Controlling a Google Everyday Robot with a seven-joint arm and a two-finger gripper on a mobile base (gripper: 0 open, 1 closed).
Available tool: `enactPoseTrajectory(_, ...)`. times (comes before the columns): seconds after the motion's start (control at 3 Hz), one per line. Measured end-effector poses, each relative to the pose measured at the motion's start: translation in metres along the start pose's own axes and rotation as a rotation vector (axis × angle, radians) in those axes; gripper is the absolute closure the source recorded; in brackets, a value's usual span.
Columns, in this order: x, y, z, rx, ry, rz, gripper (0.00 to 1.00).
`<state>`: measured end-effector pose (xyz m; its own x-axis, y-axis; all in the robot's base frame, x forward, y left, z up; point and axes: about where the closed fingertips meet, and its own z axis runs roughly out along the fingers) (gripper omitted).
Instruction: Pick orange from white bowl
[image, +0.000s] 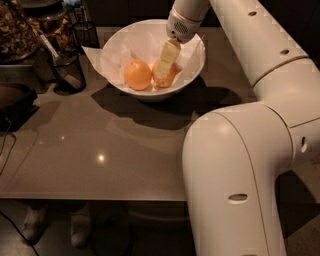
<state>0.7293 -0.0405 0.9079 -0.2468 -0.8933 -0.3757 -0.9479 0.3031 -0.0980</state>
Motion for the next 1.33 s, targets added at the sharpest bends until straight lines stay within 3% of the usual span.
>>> enactPoseTrajectory(0.33, -0.003, -0.004, 0.006, -0.002, 0.007, -0.006, 0.16)
enactPoseTrajectory(0.67, -0.005, -0.005, 0.011, -0.006, 0.012, -0.015, 0.11)
enactPoseTrajectory(1.33, -0.003, 0.004, 0.041, -0.066, 0.044, -0.031, 0.18)
